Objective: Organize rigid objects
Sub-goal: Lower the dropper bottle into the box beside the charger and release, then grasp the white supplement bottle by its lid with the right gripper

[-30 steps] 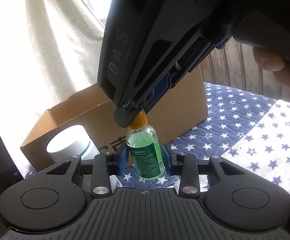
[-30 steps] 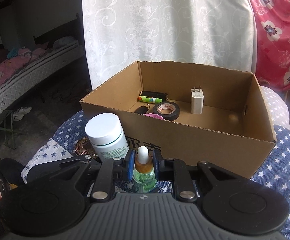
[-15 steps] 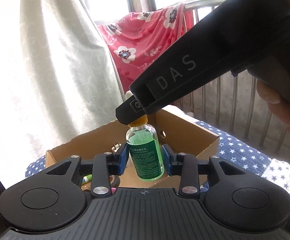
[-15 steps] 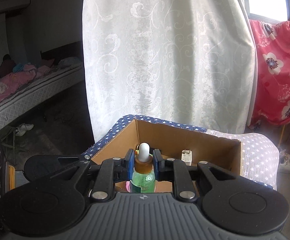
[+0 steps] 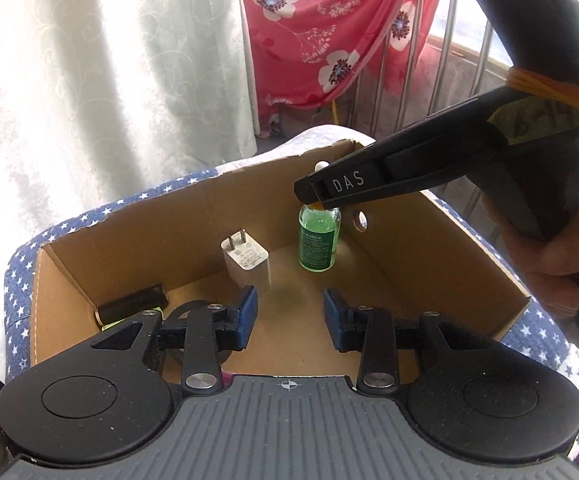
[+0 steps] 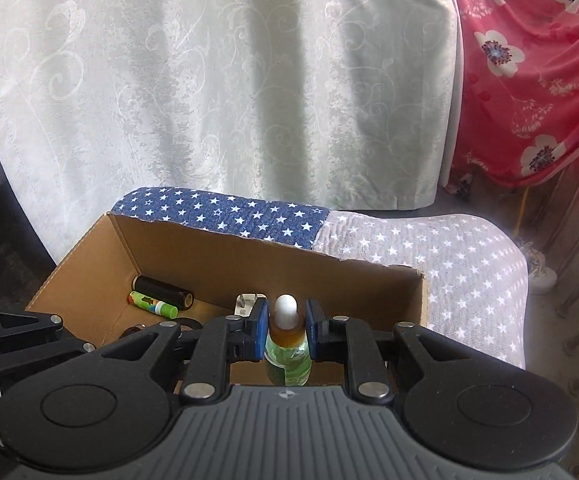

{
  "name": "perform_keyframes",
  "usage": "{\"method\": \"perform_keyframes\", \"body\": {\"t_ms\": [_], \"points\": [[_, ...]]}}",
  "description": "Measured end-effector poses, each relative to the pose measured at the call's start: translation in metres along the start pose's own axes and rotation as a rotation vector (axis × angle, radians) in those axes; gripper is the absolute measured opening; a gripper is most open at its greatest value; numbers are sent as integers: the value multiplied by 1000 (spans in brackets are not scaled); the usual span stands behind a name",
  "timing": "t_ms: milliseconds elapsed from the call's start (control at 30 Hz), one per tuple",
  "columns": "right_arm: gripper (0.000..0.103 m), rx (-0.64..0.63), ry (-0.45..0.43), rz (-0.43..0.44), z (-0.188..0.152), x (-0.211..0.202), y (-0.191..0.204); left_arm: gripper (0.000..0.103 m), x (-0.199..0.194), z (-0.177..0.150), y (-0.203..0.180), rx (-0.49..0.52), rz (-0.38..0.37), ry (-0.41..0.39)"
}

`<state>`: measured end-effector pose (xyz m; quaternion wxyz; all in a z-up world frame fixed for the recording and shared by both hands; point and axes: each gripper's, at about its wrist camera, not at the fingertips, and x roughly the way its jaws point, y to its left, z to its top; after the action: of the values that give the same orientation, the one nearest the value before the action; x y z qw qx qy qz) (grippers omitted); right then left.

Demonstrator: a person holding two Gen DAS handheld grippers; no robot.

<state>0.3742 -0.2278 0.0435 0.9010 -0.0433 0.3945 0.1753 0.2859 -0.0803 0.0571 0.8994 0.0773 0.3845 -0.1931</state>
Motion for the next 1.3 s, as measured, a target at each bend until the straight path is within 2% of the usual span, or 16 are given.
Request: {"method": "perform_keyframes", "body": {"t_ms": [233,433,500,600,667,733,867,1000,1133,1233,1300], "points": [[21,-10,68,-69,4,50,-7,37,-44,-18,17,-21,17,-32],[22,39,66,-60,7,54,-10,39,-80,-29,23,-28,25,-84],[22,50,51,-49,9,45,-11,42,-74,-25,25,-34,20,-108],[25,85,2,-26,7,17,-12,52,-81,-30,25,-38,9,-158],[39,130,-40,8,2,-7,-14,59,-83,-37,23,-32,9,-188],[51,166,-93,42,-9,-38,-12,61,-95,-53,23,-19,12,-210],[51,182,-142,111,-42,-91,6,64,-106,-83,19,23,47,-242],[52,224,-149,270,-85,-130,30,68,-116,-115,10,67,58,-275],[64,208,-163,352,-121,-145,62,69,-111,-134,2,66,43,-282],[65,168,-147,325,-137,-138,89,69,-93,-142,-8,66,97,-277],[65,160,-136,313,-145,-128,100,69,-82,-145,-11,60,105,-264]]}}
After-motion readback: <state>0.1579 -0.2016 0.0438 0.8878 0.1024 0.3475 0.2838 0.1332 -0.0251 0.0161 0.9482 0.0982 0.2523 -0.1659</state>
